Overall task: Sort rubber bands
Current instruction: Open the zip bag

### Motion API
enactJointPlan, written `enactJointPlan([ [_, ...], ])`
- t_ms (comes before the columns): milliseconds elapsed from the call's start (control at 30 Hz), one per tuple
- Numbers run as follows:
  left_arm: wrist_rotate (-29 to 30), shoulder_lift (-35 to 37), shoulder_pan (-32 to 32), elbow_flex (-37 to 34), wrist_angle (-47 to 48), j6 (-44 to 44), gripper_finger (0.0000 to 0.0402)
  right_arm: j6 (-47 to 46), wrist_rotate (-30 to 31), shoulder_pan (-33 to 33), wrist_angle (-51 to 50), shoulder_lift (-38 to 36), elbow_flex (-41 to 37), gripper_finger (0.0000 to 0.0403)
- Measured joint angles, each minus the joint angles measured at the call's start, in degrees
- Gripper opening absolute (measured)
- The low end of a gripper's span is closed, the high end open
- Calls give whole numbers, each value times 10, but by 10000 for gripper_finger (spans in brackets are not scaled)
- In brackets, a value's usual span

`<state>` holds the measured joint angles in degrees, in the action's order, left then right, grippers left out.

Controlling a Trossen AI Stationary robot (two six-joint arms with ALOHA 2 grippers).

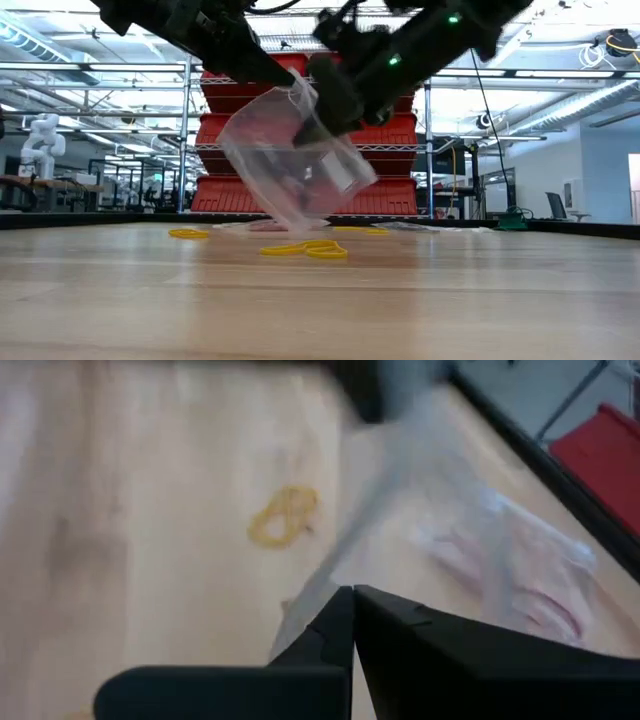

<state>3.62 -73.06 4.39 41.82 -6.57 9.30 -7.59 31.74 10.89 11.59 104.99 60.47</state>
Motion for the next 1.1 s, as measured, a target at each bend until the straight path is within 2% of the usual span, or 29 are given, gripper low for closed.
enactJointPlan([
  [167,0,-1,14,0,-8,-11,1,13,-25,0,220,-15,-104,0],
  [267,0,-12,19,0,-24,-12,1,18,-62,-4,256,-15,-114,0],
  [467,0,-43,17,0,-67,-11,1,8,-109,-12,227,-9,-84,19],
  [600,0,-46,16,0,-72,-11,1,11,-112,-11,181,3,-56,70],
  [767,2,-45,16,0,-72,-10,1,-2,-112,-12,203,39,-16,147],
  [833,11,-45,17,0,-70,-9,1,-22,-114,-12,177,44,-3,168],
  [1100,29,-32,16,0,-55,1,1,-62,-126,-3,7,-2,10,180],
])
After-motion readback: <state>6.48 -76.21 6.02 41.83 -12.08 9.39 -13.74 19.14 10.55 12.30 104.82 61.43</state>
